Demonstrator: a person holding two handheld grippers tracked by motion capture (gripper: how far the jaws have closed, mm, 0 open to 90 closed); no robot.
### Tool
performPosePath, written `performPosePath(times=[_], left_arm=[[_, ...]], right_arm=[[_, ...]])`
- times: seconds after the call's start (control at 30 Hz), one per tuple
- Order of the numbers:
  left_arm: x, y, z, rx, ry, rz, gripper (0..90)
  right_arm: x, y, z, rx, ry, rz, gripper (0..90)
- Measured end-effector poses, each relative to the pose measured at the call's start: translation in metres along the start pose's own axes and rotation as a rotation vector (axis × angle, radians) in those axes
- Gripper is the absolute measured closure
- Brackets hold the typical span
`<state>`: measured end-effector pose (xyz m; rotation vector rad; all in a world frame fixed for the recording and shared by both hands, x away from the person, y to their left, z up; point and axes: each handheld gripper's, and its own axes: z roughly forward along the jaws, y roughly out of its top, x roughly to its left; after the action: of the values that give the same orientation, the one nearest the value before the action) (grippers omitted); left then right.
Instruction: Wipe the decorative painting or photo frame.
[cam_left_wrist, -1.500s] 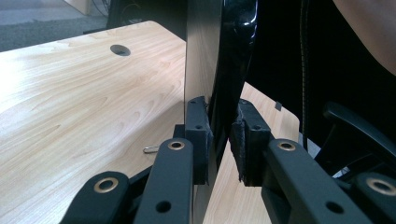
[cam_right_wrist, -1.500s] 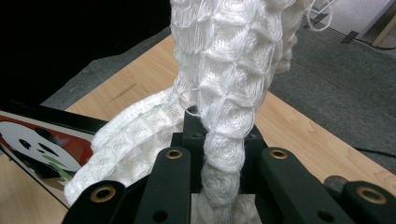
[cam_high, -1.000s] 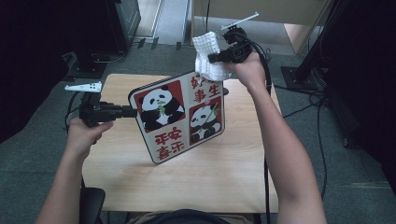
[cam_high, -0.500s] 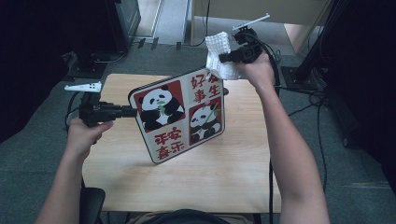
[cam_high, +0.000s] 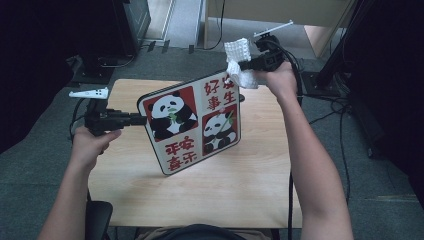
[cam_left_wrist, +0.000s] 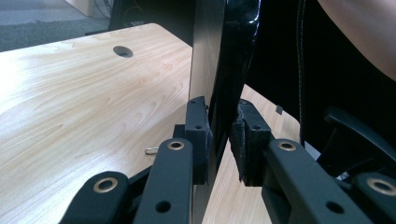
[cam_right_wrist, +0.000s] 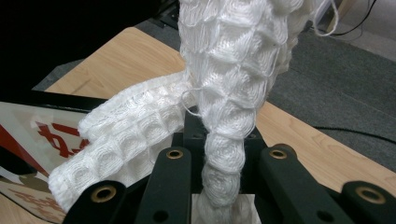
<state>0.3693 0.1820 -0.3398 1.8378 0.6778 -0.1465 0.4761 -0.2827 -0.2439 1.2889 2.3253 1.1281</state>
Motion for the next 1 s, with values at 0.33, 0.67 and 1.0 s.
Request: performPosePath(times=[0.33, 0.67, 1.0], left_arm=[[0.000, 0.000, 0.000, 0.002, 0.005, 0.001, 77.9], [-0.001, 0.000, 0.000, 0.003, 0.007, 0.000, 78.0], [-0.001, 0.000, 0.000, 0.003, 0.013, 0.011, 78.0]], right_arm=[[-0.005, -0.013, 0.005, 0.019, -0.011, 0.015, 80.1], [-0.005, -0.027, 0.010, 0.022, -0.020, 0.020, 80.2], [-0.005, -0.042, 0.015, 0.031, -0.024, 0.017, 80.1]])
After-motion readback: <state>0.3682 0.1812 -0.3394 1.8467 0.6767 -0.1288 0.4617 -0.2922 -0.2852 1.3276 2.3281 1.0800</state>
